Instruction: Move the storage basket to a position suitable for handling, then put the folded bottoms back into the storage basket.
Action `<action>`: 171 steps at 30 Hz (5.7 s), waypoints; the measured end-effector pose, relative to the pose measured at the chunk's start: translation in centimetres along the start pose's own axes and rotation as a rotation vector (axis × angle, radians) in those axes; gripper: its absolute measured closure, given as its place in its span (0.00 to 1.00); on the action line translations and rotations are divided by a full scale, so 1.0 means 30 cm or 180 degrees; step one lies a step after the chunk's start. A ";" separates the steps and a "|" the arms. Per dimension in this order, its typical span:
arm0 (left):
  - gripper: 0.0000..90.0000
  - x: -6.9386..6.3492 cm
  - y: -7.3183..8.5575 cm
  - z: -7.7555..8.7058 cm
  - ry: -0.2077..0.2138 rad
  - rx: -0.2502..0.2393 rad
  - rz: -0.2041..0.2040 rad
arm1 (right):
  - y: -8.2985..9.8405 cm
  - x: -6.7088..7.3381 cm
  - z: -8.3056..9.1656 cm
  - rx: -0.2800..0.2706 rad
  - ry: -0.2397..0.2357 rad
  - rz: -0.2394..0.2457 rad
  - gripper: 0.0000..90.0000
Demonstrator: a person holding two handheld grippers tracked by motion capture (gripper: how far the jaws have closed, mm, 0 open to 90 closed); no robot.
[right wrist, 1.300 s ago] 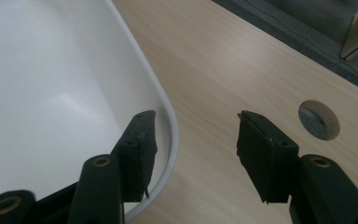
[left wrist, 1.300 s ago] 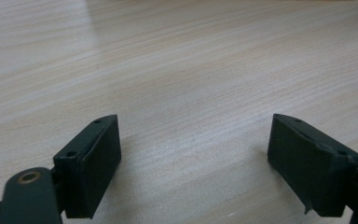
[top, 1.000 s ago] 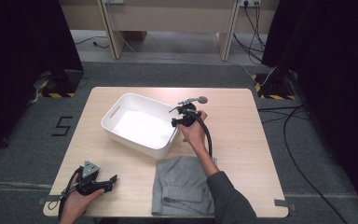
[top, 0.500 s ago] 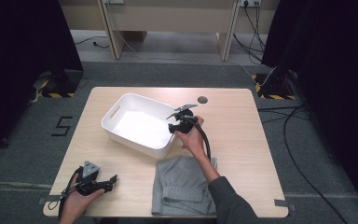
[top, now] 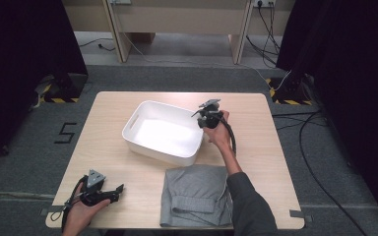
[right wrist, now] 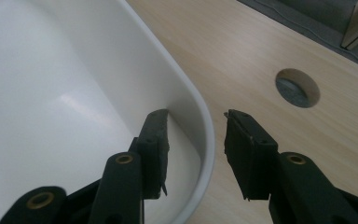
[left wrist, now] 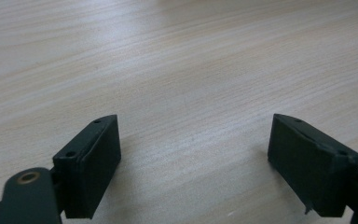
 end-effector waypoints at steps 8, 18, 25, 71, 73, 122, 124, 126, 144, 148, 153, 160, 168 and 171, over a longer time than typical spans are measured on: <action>0.18 0.000 0.000 0.000 0.0001 0.0000 -0.0001 | 0.029 -0.091 0.092 -0.0114 0.0119 -0.0476 0.44; 0.18 0.000 0.000 0.000 0.0001 -0.0002 0.0001 | 0.110 0.102 0.218 -0.0092 -0.0155 -0.0674 0.37; 0.18 0.000 0.000 0.000 0.0001 -0.0002 0.0001 | 0.145 0.165 0.174 -0.0048 -0.0424 -0.0495 0.49; 0.18 0.000 0.000 0.000 -0.0002 -0.0001 0.0000 | 0.300 -0.134 0.213 -0.0254 -0.0148 -0.0397 0.70; 0.18 0.000 0.000 0.000 -0.0001 -0.0001 0.0001 | 0.302 -0.135 0.213 -0.0266 -0.0153 -0.0371 0.70; 0.18 -0.002 0.001 0.000 -0.0005 0.0003 0.0011 | 0.569 0.039 0.551 -0.0917 -0.0067 -0.0778 0.30; 0.18 -0.002 0.000 0.000 -0.0004 0.0003 0.0012 | 0.578 0.053 0.547 -0.0898 -0.0099 -0.0769 0.30; 0.18 -0.002 0.000 0.000 -0.0003 0.0004 0.0011 | 0.599 0.068 0.538 -0.0857 -0.0132 -0.0767 0.30; 0.16 -0.005 -0.005 -0.007 -0.0019 0.0017 0.0018 | 0.640 0.163 0.454 -0.0636 -0.0410 -0.0575 0.30; 0.16 -0.005 -0.005 -0.007 -0.0019 0.0017 0.0018 | 0.639 0.175 0.453 -0.0624 -0.0421 -0.0550 0.30; 0.16 -0.013 -0.003 -0.007 0.0015 0.0021 -0.0006 | 0.640 0.198 0.457 -0.0628 -0.0489 -0.0567 0.30; 0.16 -0.086 0.021 0.003 0.0143 0.0050 -0.0116 | 0.651 0.218 0.461 -0.0670 -0.0582 -0.0630 0.30; 0.20 -0.274 0.070 0.056 0.0688 -0.0024 -0.0213 | 0.646 0.216 0.477 -0.0769 -0.0634 -0.0670 0.30; 0.20 -0.337 0.083 0.071 0.0901 -0.0011 -0.0217 | 0.641 0.215 0.484 -0.0829 -0.0662 -0.0698 0.30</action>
Point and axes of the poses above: each handheld gripper's, and its own axes: z roughly backward along the jaws, y roughly out of its underside, x roughly to its left, the point moved 4 cm from there along -z, roughly forward along the jaws, and after that the axes turned 11 degrees about z, right-handed, at the moved point
